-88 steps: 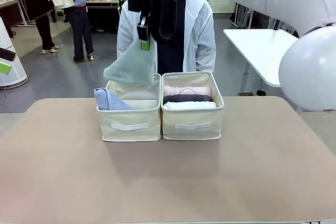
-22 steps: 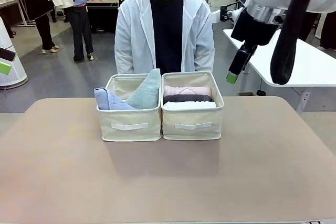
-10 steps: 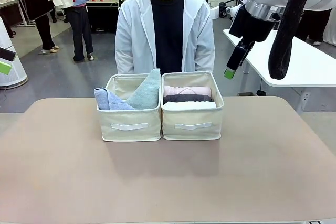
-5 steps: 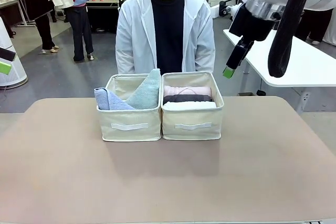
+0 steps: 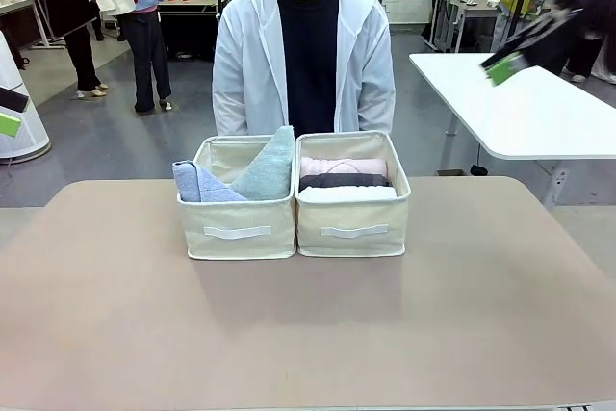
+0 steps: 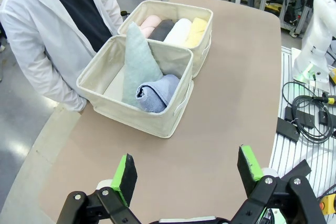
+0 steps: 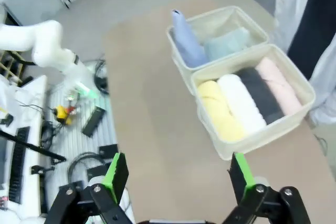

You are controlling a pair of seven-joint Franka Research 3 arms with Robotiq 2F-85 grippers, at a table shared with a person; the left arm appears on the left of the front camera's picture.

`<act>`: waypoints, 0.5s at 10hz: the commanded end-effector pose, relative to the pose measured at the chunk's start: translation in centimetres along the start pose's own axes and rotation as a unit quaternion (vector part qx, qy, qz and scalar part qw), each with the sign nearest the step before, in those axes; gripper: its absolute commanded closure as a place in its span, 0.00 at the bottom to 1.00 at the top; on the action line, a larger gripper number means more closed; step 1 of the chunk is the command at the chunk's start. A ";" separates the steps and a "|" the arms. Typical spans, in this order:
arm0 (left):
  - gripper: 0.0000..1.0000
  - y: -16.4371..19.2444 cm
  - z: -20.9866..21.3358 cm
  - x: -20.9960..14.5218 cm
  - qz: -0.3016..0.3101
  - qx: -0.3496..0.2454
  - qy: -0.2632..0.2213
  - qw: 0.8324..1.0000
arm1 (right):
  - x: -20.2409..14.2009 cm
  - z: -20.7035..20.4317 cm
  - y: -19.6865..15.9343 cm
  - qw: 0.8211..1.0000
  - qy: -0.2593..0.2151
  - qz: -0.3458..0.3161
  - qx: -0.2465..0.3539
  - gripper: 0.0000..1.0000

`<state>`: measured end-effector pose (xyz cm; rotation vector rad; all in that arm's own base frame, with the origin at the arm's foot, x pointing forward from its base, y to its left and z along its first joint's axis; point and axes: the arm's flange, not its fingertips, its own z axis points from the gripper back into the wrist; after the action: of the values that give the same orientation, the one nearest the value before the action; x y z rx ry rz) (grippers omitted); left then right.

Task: Sort the towels based on their folding style.
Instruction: Pick up another triangle-folded towel from the table and place it in the left Fabric basket.

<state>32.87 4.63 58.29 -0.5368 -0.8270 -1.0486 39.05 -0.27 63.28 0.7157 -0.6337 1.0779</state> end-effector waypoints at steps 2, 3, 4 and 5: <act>0.00 0.0 0.0 0.0 -0.002 -0.003 -0.004 1.000 | -7.0 2.8 -1.2 0.997 -0.058 -0.046 0.009 0.00; 0.00 0.0 0.0 0.0 -0.002 -0.003 -0.004 1.000 | -9.2 3.8 -2.3 0.996 -0.084 -0.038 0.008 0.00; 0.00 0.0 0.0 0.0 -0.002 -0.003 -0.004 1.000 | -10.5 4.5 -3.0 0.993 -0.109 -0.035 0.011 0.00; 0.00 0.0 0.0 0.0 -0.002 -0.003 -0.004 1.000 | -11.3 5.1 -2.9 0.992 -0.128 -0.016 0.006 0.00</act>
<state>32.87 4.62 58.29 -0.5367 -0.8268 -1.0487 37.04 -11.61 57.54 0.8423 -0.7653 0.9312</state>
